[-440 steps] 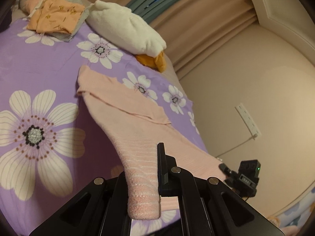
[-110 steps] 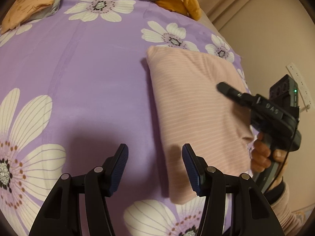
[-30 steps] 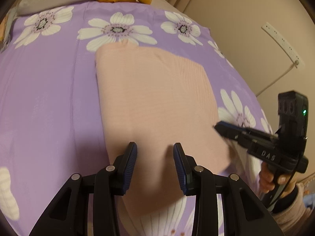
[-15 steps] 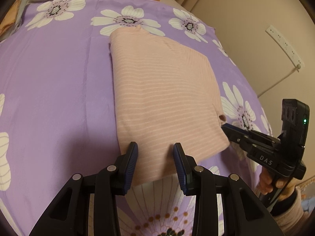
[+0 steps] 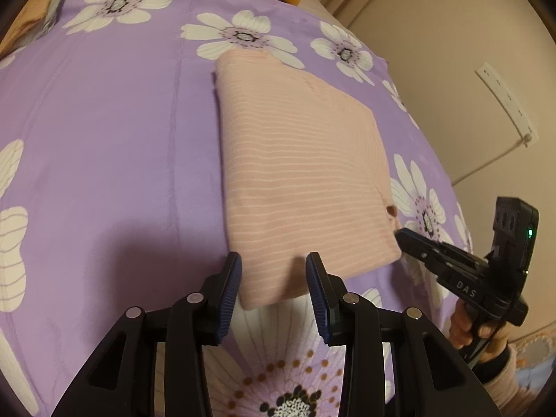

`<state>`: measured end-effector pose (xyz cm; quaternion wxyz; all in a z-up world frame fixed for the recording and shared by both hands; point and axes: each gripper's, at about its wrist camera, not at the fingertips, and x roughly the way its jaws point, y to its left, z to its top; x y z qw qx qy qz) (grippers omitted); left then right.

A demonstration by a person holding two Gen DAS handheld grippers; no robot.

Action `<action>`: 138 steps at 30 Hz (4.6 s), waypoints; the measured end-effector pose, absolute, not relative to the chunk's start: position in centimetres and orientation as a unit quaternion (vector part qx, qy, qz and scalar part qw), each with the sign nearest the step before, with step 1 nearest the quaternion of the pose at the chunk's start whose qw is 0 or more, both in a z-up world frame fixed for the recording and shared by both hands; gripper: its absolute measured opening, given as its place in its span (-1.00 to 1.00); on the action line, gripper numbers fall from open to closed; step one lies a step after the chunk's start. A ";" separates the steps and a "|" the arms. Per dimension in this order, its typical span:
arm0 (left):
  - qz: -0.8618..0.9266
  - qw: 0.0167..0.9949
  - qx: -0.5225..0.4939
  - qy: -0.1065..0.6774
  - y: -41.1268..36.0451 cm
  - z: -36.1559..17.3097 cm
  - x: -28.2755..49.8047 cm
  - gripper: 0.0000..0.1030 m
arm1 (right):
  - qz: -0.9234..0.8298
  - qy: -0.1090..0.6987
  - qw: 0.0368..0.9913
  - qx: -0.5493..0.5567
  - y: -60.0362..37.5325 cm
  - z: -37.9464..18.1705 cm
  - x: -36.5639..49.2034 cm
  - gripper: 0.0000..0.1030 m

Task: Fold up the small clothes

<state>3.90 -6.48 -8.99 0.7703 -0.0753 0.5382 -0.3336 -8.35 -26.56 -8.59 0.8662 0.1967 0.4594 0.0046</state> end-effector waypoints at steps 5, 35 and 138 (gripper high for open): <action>-0.317 0.764 -0.101 0.553 -5.4 -9.8 4.8 -0.30 | -0.008 0.457 0.864 0.213 -27.5 -8.5 -8.8 -0.19; -0.332 0.759 -0.103 0.550 -7.1 -9.2 5.9 -0.20 | 0.030 0.439 0.862 0.253 -27.4 -8.2 -7.0 -0.10; -0.332 0.783 -0.031 0.525 -13.5 -8.9 9.7 -0.27 | 0.048 0.424 0.867 0.257 -27.3 -9.1 0.2 -0.49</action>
